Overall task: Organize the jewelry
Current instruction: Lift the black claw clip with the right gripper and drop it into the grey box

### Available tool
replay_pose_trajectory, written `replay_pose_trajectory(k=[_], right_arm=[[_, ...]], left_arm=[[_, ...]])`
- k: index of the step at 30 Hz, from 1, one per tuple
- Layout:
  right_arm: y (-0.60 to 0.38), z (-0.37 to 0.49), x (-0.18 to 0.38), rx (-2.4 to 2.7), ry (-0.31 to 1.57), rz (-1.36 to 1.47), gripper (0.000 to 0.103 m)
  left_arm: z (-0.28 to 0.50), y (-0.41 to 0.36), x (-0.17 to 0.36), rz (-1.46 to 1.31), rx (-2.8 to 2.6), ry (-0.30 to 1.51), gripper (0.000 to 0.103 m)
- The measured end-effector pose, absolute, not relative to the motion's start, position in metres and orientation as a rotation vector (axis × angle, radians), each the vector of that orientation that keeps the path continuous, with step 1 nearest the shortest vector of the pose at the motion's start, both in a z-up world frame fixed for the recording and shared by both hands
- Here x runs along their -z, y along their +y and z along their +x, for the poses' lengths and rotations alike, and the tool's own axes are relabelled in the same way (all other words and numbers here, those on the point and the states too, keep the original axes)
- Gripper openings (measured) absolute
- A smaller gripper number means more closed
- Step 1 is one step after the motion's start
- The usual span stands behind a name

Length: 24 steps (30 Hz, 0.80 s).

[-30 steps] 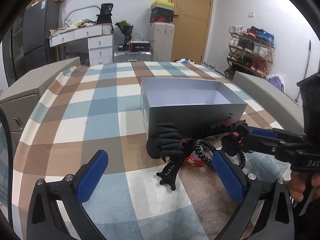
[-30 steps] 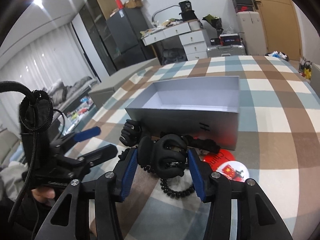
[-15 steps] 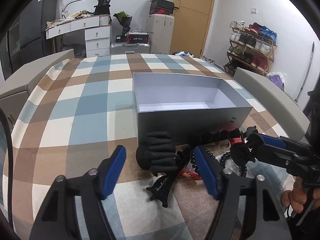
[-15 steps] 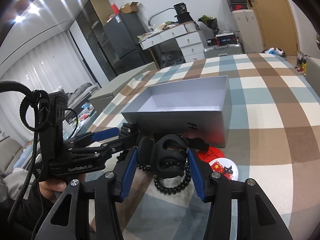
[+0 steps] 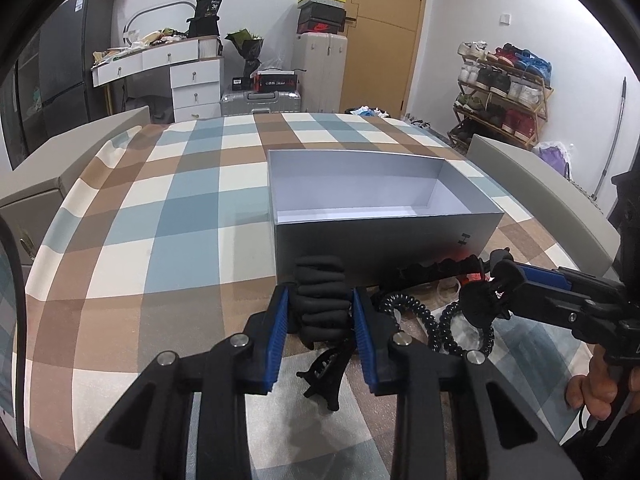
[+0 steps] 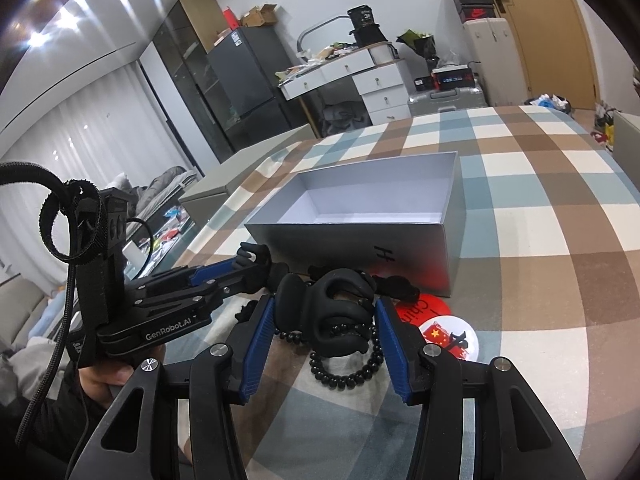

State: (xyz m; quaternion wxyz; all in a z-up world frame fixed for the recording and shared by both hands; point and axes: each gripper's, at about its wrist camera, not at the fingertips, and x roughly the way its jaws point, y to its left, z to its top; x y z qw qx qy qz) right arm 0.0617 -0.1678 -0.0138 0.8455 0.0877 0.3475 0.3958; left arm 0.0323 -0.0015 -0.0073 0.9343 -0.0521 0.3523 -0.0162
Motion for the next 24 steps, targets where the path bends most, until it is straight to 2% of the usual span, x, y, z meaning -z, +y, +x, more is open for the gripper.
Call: replay_pose_trajectory(k=[14,24], right_arm=[[-0.18,0.068,-0.012,-0.834,0.679,0.263,0.05],[-0.181,0.087,-0.04,-0.806,0.638,0.306,0.05]], left_arm=[[0.015,-0.004,-0.015,-0.114,0.072,0.644,0.026],[0.036,0.001,-0.031,-0.123,0.078,0.584,0.026]])
